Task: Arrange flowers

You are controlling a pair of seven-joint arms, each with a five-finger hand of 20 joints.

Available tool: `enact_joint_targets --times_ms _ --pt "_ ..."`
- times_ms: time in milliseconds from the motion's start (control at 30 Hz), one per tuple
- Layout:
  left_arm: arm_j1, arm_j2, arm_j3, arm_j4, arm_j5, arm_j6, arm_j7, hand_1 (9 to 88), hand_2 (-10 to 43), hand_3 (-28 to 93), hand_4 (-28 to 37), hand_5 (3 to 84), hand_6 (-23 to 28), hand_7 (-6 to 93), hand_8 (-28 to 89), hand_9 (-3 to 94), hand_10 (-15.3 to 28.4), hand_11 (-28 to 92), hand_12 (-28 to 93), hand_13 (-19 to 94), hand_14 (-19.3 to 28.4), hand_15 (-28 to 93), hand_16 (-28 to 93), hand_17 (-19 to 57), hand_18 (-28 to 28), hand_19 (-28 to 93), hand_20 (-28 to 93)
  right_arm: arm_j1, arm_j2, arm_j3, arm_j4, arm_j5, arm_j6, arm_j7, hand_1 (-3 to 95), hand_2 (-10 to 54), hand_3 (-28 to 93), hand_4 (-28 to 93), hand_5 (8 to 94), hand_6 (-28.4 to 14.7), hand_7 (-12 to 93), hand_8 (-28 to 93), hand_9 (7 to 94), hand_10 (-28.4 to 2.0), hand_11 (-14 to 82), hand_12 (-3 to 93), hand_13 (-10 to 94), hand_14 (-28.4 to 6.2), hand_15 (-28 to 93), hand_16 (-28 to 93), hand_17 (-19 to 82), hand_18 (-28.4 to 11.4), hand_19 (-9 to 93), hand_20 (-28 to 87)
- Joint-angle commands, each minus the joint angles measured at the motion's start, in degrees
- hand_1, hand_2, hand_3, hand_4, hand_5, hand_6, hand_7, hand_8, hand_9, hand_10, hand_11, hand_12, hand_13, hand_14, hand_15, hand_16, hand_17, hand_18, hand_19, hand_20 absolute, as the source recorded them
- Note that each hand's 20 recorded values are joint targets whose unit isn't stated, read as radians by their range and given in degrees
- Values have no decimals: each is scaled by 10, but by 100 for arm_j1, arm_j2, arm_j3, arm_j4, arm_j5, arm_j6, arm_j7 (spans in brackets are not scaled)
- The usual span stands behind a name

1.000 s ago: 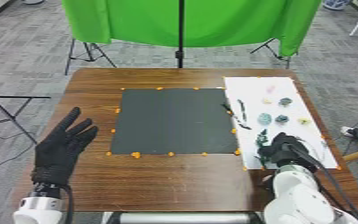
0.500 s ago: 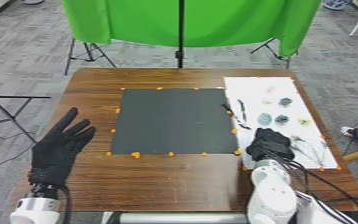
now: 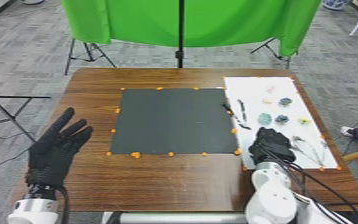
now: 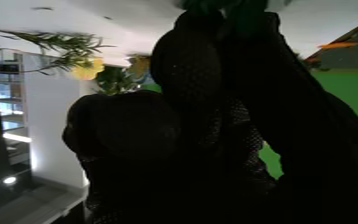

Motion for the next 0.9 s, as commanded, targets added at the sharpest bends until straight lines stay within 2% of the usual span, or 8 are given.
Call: enact_joint_targets --times_ms 33,100,367,500,633,833,867,900 --pt "68 167 85 0 -117 140 299 238 41 803 -251 366 60 109 -99 347 192 204 106 238 276 471 -81 -109 269 531 62 -101 154 178 -473 -446 611 -35 570 -95 714 -283 866 -51 296 113 895 -119 468 252 864 -78 691 206 530 -215 932 391" --pt "123 262 128 19 -152 148 469 238 40 803 -251 366 60 109 -99 347 192 204 106 238 276 470 -81 -109 269 532 62 71 141 92 -574 -477 839 -95 570 -95 717 -283 868 -51 293 115 897 -118 468 252 866 -78 693 207 531 -216 932 396" --pt "276 329 48 -72 -174 260 521 239 40 803 -252 365 61 109 -100 347 192 206 107 238 276 471 -81 -109 269 531 63 1436 -428 -774 -689 -198 1035 -873 567 -95 727 -283 879 -52 282 122 904 -119 467 247 870 -80 697 210 535 -220 932 423" --pt "340 364 6 -105 -191 309 558 239 40 803 -252 365 61 110 -100 347 192 206 106 238 276 471 -81 -109 269 531 63 2512 -1041 -1603 -295 55 948 -1457 566 -95 728 -283 881 -53 280 126 906 -121 470 245 871 -80 698 211 532 -223 932 432" --pt "433 530 -34 -162 -283 431 728 239 40 803 -252 365 61 111 -100 347 193 207 106 238 277 471 -81 -109 269 532 63 3123 -1873 -2097 248 471 719 -2020 566 -95 726 -283 884 -53 276 127 906 -121 473 239 872 -80 698 210 532 -225 932 435" --pt "235 469 -76 -188 -152 418 514 239 41 803 -252 365 61 111 -100 347 192 207 106 238 277 471 -82 -109 269 532 63 3433 -2685 -2414 987 1042 233 -2431 563 -95 721 -283 886 -52 273 128 908 -120 477 229 873 -81 700 210 534 -224 932 437" --pt "276 557 -53 -209 -212 479 592 239 41 803 -252 365 61 111 -100 347 193 207 105 238 277 471 -82 -109 269 532 63 3452 -2759 -2479 1082 1209 240 -2456 562 -95 721 -283 886 -52 274 129 908 -120 478 228 874 -81 700 210 534 -224 932 437" --pt "224 499 -91 -210 -173 439 450 239 41 803 -252 365 61 110 -100 347 192 207 105 238 276 471 -82 -109 269 532 63 3465 -2835 -2510 1177 1307 125 -2435 561 -95 722 -283 886 -52 273 129 908 -120 478 228 874 -80 700 210 534 -224 932 437"
